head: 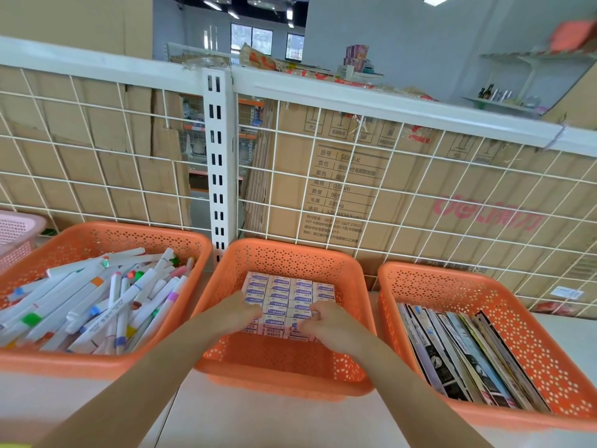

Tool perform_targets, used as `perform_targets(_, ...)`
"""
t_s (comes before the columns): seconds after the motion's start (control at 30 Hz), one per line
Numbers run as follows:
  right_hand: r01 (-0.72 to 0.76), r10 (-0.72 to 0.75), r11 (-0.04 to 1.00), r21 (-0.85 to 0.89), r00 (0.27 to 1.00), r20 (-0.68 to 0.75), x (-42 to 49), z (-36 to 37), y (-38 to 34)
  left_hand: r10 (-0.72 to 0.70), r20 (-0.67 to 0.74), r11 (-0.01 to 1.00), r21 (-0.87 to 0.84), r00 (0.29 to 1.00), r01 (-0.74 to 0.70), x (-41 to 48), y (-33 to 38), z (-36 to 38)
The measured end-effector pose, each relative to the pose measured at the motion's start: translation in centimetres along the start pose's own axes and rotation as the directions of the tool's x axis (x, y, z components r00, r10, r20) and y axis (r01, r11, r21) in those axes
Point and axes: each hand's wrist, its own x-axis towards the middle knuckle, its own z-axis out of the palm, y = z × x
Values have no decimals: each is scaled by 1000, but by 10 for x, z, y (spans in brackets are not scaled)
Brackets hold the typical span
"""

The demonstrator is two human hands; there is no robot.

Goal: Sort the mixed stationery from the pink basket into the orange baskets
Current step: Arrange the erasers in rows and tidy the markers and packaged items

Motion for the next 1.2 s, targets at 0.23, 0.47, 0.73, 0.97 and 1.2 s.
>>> perform_targets(0.23, 72, -259, 882, -465, 899, -352, -27, -20, -1, 413, -300, 868, 416, 860, -272, -27, -12, -18)
perform_targets(0.47, 1, -368, 815, -579, 773, -517, -47, -19, 3, 475, -535, 758, 653, 699, -16, -64, -45, -71)
perform_targets(0.73, -112, -346, 809, -577, 703, -621, -62, 15, -35, 497, -538, 718, 696, 681, 26, -90, -113, -150)
perform_targets(0.97, -147, -253, 871, -469, 684, -684, -63, 87, -96, 564, -483, 701, 708, 669, -80, -127, -163, -223)
perform_targets(1.2, -93, -248, 893, -441, 716, -652, -47, 156, -158, 514, -415, 782, 586, 751, -212, -148, -196, -258)
